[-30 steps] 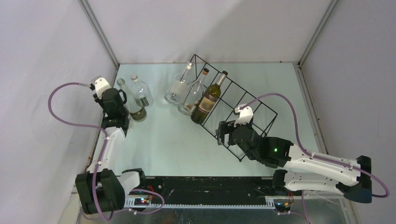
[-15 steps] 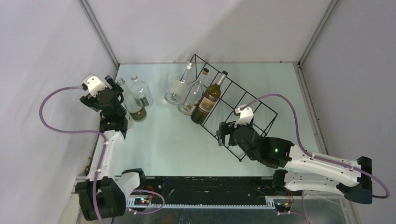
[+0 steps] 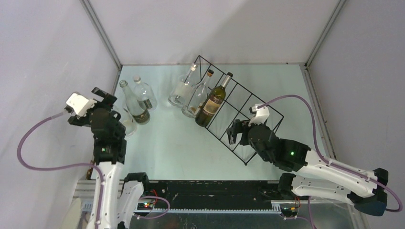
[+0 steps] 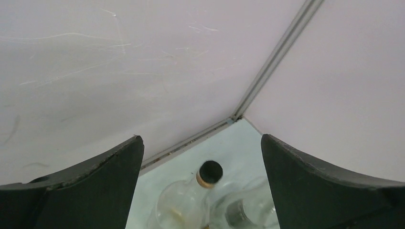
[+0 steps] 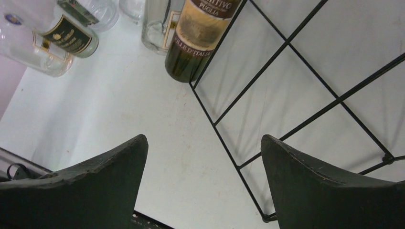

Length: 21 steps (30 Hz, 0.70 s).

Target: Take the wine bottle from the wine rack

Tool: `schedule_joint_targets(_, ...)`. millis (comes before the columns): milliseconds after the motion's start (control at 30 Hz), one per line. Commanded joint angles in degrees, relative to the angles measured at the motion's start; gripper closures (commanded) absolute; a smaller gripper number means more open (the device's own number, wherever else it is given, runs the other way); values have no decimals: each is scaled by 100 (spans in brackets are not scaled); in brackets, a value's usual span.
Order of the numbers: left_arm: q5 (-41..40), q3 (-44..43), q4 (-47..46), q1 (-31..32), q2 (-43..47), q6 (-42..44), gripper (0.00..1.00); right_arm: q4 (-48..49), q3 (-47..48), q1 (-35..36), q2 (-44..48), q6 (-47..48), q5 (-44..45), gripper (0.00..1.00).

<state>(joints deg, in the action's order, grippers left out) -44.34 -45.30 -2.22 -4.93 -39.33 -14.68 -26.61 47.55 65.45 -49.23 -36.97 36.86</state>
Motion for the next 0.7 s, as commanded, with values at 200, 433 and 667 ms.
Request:
schedule_joint_targets(200, -254, -415, 2330, 1607, 1290, -450, 0, 283, 9, -1179, 346, -351, -1149, 10)
schedule_joint_targets(433, -460, -209, 3395, 2999, 1704, -654, 0, 1085, 38, -1759, -91, -296, -1984, 11)
schedule_joint_targets(667, -808, -105, 4330, 4167, 1935, -883, 0, 1769, 393, -2285, -1072, -239, -1865, 12)
